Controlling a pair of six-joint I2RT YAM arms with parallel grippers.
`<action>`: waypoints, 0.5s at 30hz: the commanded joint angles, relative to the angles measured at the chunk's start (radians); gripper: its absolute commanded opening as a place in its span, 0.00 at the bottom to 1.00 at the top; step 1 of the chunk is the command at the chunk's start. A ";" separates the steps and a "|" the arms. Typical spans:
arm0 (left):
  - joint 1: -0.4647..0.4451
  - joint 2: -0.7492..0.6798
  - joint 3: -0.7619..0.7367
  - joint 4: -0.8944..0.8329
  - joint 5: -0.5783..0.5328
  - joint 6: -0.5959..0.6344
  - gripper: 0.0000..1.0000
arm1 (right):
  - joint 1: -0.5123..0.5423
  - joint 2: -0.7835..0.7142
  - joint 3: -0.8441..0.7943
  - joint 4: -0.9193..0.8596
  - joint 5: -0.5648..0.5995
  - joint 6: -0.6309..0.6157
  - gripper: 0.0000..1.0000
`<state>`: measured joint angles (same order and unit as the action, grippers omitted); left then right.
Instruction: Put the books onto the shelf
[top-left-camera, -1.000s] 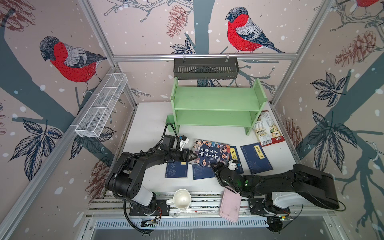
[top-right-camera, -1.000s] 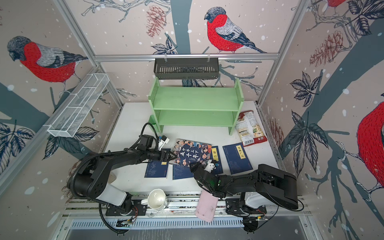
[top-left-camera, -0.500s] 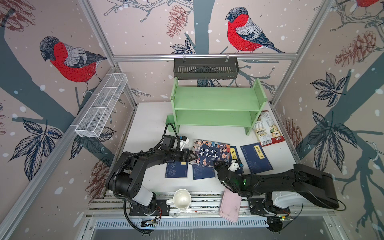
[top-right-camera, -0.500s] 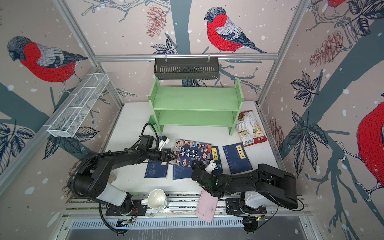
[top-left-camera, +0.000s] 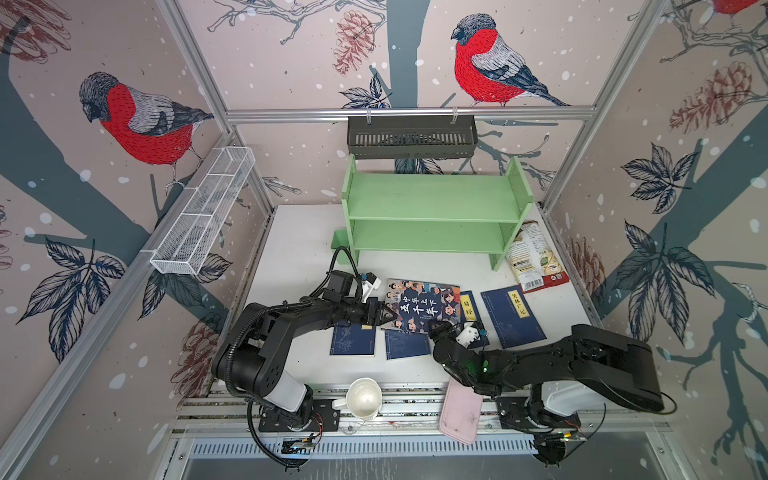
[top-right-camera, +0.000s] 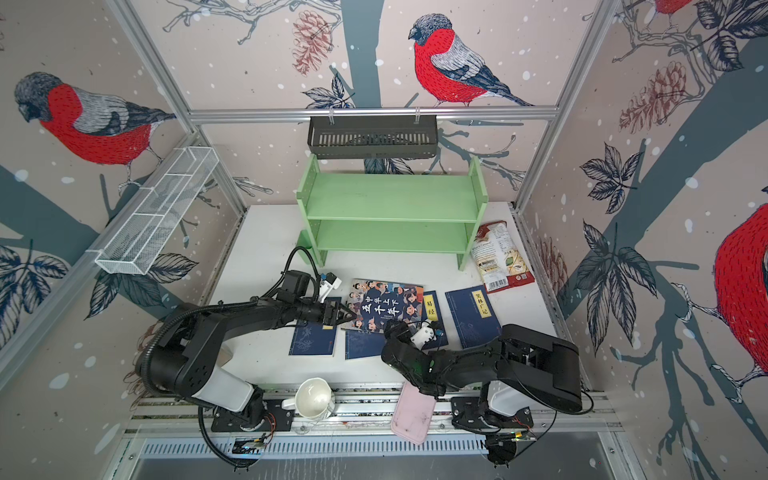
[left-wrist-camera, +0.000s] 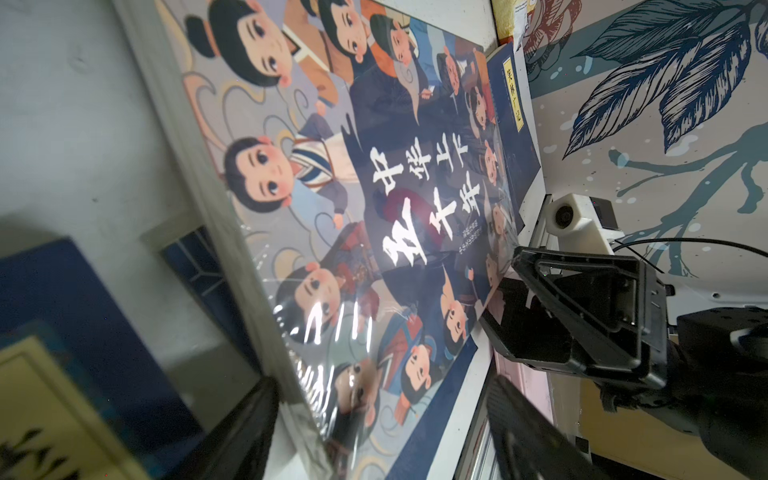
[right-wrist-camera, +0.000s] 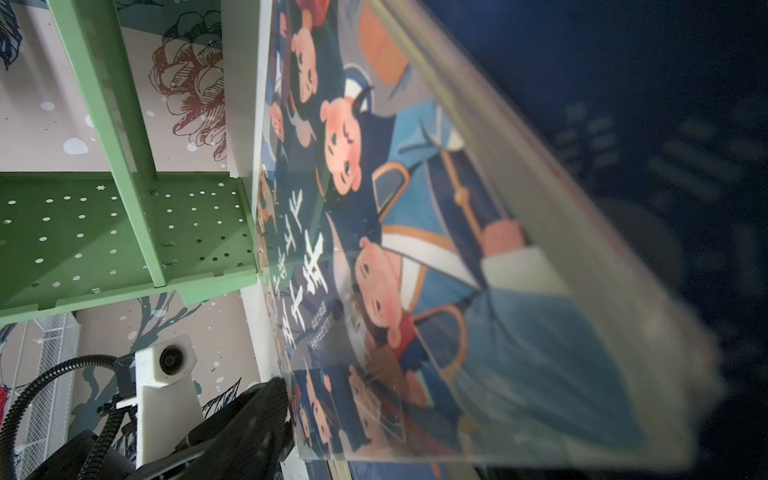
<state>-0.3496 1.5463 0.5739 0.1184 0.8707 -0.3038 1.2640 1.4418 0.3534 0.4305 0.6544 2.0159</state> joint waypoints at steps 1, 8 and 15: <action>-0.005 0.001 0.001 0.006 0.033 0.019 0.79 | 0.003 0.006 0.004 0.033 0.046 -0.006 0.71; -0.008 0.002 0.001 0.003 0.037 0.023 0.79 | 0.003 0.022 0.016 0.048 0.077 -0.018 0.66; -0.009 0.001 0.000 0.001 0.039 0.028 0.79 | 0.002 0.068 0.000 0.119 0.087 -0.001 0.62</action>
<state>-0.3546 1.5475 0.5739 0.1181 0.8814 -0.2893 1.2655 1.4990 0.3588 0.4881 0.7055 2.0129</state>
